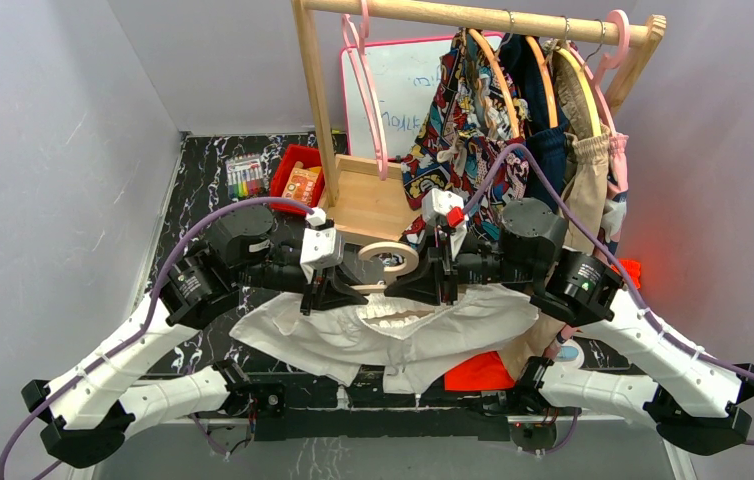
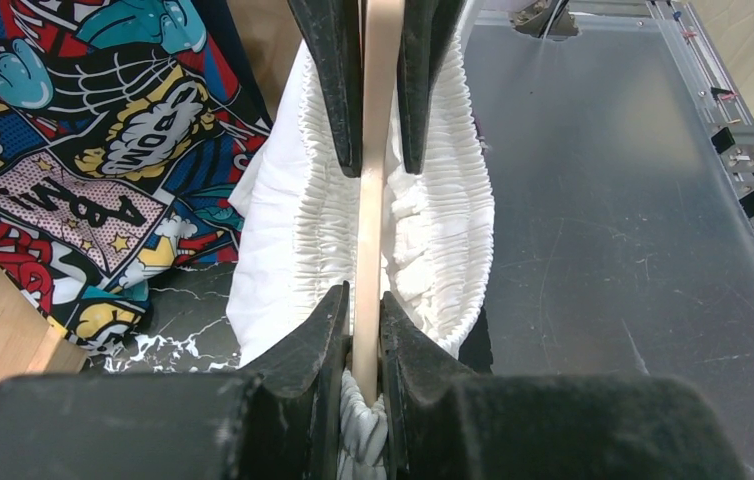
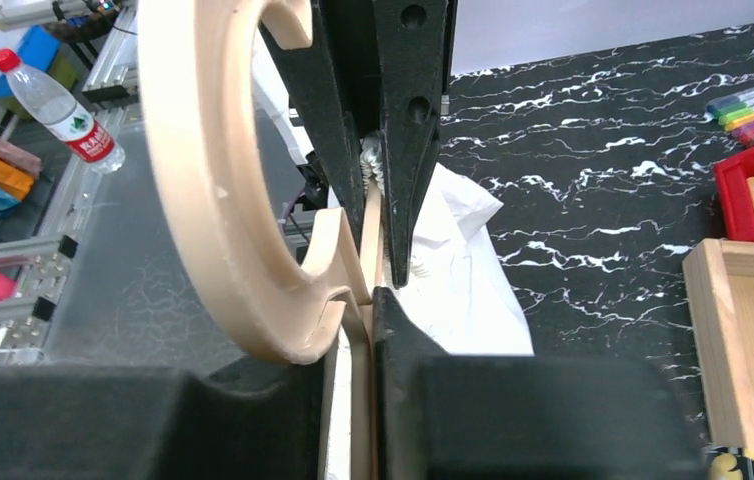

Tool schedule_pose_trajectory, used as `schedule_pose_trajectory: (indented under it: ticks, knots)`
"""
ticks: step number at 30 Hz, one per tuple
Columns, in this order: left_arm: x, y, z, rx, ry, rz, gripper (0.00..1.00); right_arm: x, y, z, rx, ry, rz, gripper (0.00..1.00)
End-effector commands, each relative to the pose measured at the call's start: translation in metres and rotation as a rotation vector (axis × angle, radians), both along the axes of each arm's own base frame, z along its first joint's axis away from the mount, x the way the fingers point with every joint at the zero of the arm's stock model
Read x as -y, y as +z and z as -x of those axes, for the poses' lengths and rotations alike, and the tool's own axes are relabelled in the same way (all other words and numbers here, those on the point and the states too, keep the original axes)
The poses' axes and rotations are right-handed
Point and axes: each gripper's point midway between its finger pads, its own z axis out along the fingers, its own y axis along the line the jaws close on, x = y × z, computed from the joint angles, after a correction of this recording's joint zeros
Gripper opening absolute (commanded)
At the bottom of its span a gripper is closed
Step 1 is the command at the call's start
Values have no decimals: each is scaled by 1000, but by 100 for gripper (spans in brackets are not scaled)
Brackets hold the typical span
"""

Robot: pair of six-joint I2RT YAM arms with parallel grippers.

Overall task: Place the shorts on the hanger
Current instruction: Hang the shorts on the hanger.

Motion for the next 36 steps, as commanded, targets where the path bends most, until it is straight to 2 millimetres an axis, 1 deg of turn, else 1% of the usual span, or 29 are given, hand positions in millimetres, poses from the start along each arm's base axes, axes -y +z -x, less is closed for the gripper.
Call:
schedule_pose_trajectory:
  ticks: [1, 2, 3, 4, 7, 8, 9, 10, 11, 12, 13, 14, 16, 18, 20, 23, 24, 26, 28, 30, 31, 32, 33, 34, 36]
  knots:
    - [1, 45, 6, 91, -33, 132, 0, -4, 9, 1, 10, 15, -36, 18]
    - [1, 46, 6, 91, -33, 133, 0, -3, 9, 2, 11, 17, -37, 12]
    - [0, 46, 6, 94, -32, 135, 0, -4, 10, 2, 10, 18, -38, 2]
    - [0, 47, 6, 95, -29, 136, 0, -3, 11, 3, 11, 20, -41, 0]
    - [-2, 46, 1, 109, 1, 137, 0, -2, 17, 3, 10, 11, -58, 0]
    - [-3, 46, 0, 116, 14, 137, 7, -1, 20, 0, 12, -10, -68, 0]
    - [-4, 45, -2, 123, 31, 137, 22, -1, 23, -3, 12, -28, -77, 0]
    - [-6, 44, -4, 130, 48, 138, 44, 0, 26, -6, 14, -50, -85, 0]
    - [-8, 42, -8, 138, 78, 136, 62, 2, 29, -10, 15, -82, -90, 0]
    - [-11, 42, -10, 151, 106, 141, 73, 4, 31, -13, 17, -110, -93, 0]
    - [-15, 44, -14, 166, 141, 147, 80, 6, 32, -17, 17, -138, -90, 0]
    - [-21, 47, -17, 185, 177, 158, 86, 9, 34, -20, 21, -159, -88, 0]
    - [-35, 60, -20, 239, 247, 194, 94, 12, 37, -25, 27, -197, -78, 0]
    - [-51, 80, -22, 296, 318, 243, 98, 15, 40, -28, 35, -218, -74, 0]
    - [-72, 108, -20, 357, 394, 315, 98, 16, 46, -30, 46, -230, -78, 0]
    - [-103, 147, -19, 435, 519, 435, 98, 17, 66, -33, 77, -241, -103, 0]
    - [-114, 158, -18, 461, 555, 474, 98, 17, 79, -32, 100, -238, -121, 0]
    - [-136, 178, -17, 504, 637, 548, 98, 19, 118, -29, 157, -217, -175, 0]
    - [-157, 192, -17, 538, 721, 618, 98, 26, 171, -17, 217, -176, -263, 0]
    - [-176, 203, -16, 558, 791, 680, 98, 34, 211, -1, 265, -121, -346, 0]
    - [-182, 207, -14, 562, 806, 703, 98, 38, 224, 5, 283, -101, -381, 0]
    - [-188, 210, -11, 565, 814, 722, 98, 41, 231, 9, 296, -87, -405, 0]
    - [-190, 211, -9, 568, 817, 728, 98, 42, 233, 12, 302, -79, -412, 0]
    - [-193, 212, -7, 568, 818, 730, 98, 41, 229, 11, 299, -78, -404, 0]
    - [-198, 212, -4, 568, 827, 727, 98, 35, 212, 6, 278, -85, -359, 0]
